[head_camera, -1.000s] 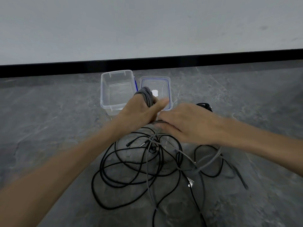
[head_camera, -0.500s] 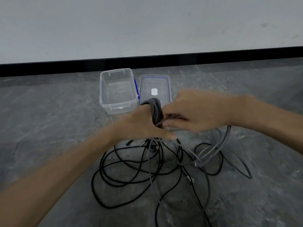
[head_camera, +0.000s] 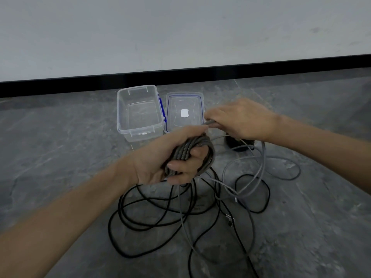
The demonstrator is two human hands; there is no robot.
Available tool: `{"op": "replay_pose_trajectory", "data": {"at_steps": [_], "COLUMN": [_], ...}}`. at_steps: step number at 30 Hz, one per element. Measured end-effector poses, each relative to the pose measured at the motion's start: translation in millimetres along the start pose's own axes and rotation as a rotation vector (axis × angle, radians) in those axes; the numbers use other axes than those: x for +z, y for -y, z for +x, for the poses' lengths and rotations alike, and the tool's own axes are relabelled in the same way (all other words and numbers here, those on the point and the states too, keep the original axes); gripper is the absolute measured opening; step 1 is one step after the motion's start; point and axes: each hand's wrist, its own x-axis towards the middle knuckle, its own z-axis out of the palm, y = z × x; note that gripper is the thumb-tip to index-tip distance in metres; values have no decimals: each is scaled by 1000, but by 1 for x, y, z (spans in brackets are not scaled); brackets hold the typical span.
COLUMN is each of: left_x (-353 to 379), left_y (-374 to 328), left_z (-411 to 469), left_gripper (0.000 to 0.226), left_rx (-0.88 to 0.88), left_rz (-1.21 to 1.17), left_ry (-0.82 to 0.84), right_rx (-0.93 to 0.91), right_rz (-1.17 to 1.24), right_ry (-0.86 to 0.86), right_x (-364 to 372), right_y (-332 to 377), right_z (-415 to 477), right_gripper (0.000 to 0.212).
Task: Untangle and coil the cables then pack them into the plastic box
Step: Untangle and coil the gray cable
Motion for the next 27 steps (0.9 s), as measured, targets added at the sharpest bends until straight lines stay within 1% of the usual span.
{"op": "replay_pose_trajectory", "data": {"at_steps": [2, 3, 5, 6, 7, 9, 11, 12, 14, 16, 20, 22, 24, 25, 27], "left_x": [-2, -2, 2, 5, 7, 12, 15, 15, 9, 1, -14, -21, -31, -38, -53], "left_y": [-2, -3, -8, -10, -13, -18, -21, -23, -24, -24, -19, -14, -10, -7, -2], "left_z": [-1, 0, 2, 4, 7, 14, 18, 20, 21, 20, 19, 19, 18, 17, 11], "left_gripper": [41, 42, 40, 38, 37, 37, 40, 40, 38, 38, 43, 44, 47, 50, 58], "left_rx": [33, 60, 148, 202, 266, 414, 544, 590, 626, 617, 639, 662, 701, 706, 667], "left_rz": [-137, -212, -372, -431, -459, -427, -391, -350, -179, -51, 127, 178, 268, 351, 574], "left_ry": [103, 149, 210, 192, 125, -101, -312, -402, -564, -662, -823, -882, -910, -934, -1001], "right_rx": [117, 178, 280, 322, 351, 450, 540, 573, 615, 631, 645, 656, 714, 745, 899], "right_rz": [46, 98, 209, 246, 273, 373, 474, 513, 567, 602, 669, 749, 839, 878, 1093], "right_ry": [-19, -13, 8, 20, 42, 88, 93, 96, 89, 92, 125, 172, 234, 257, 279], "right_x": [13, 21, 36, 43, 50, 57, 61, 62, 62, 62, 58, 55, 50, 49, 44], "right_y": [-1, 1, 8, 15, 22, 39, 56, 64, 77, 87, 93, 96, 103, 106, 108], "right_z": [-9, -13, -20, -20, -19, -11, -2, 2, 9, 12, 6, 4, 3, 1, -2], "right_gripper": [50, 54, 50, 46, 43, 36, 31, 32, 36, 41, 38, 37, 38, 37, 38]}}
